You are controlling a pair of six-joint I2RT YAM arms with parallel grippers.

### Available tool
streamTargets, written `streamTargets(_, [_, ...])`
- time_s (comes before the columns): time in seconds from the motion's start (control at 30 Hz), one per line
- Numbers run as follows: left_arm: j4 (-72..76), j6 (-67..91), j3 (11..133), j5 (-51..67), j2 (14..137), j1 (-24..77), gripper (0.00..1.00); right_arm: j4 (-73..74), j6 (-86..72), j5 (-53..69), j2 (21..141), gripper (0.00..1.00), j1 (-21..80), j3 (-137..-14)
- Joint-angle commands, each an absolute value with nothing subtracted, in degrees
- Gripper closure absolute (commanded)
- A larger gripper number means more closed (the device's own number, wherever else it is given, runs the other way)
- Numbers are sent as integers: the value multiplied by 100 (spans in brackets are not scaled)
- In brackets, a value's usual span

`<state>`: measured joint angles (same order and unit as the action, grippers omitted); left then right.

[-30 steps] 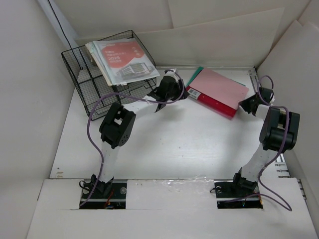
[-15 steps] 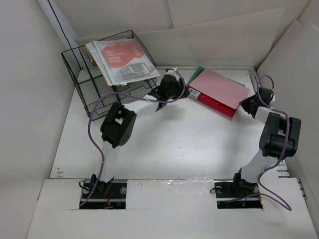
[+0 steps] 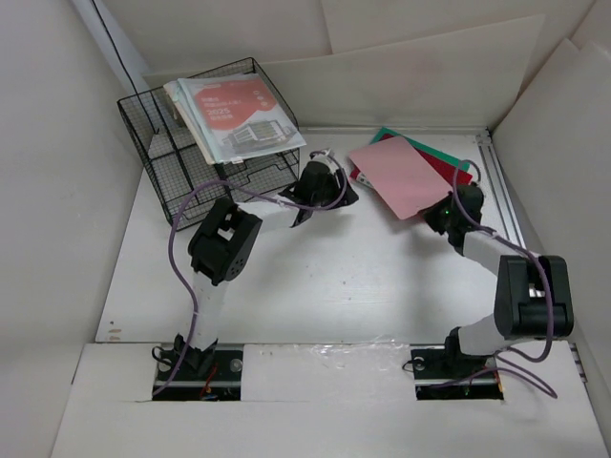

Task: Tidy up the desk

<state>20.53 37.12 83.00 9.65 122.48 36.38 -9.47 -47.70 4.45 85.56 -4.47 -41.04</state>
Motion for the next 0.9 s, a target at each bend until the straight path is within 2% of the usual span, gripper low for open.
streamTargets(0.0, [2758, 4304, 7727, 1291, 11760, 3533, 51, -1380, -4939, 457, 8235, 100, 34, -3894])
streamTargets(0.07, [3310, 4525, 7323, 1537, 11760, 3533, 48, -1458, -5009, 457, 8069, 100, 166, -3788])
streamTargets(0.27, [4533, 5255, 6716, 2029, 11760, 3823, 30, -1459, -5062, 247, 7954, 100, 483, -3735])
streamTargets(0.4, [5456, 5721, 6557, 2083, 11891, 3973, 26, -1459, -5062, 246, 7954, 100, 545, -3735])
streamTargets(0.57, [5282, 5774, 6943, 2075, 12129, 4192, 20, -1275, -4958, -87, 7656, 98, 598, -3683])
streamTargets(0.6, [5213, 5774, 7074, 2022, 12181, 4279, 20, -1222, -4957, -149, 7568, 92, 598, -3683])
streamTargets(0.63, [5073, 5774, 7171, 1969, 12251, 4341, 20, -1161, -4905, -228, 7359, 77, 598, -3735])
streamTargets(0.73, [4843, 5774, 7513, 1741, 12383, 4395, 20, -950, -4852, -456, 6858, 48, 598, -3735])
streamTargets(0.77, [4782, 5844, 7593, 1671, 12479, 4395, 22, -827, -4852, -518, 6716, 32, 598, -3735])
streamTargets(0.8, [4729, 5845, 7663, 1670, 12541, 4395, 22, -826, -4852, -579, 6576, 26, 598, -3735])
streamTargets(0.87, [4642, 5985, 7900, 1609, 12735, 4447, 23, -765, -4852, -580, 6190, 22, 598, -3735])
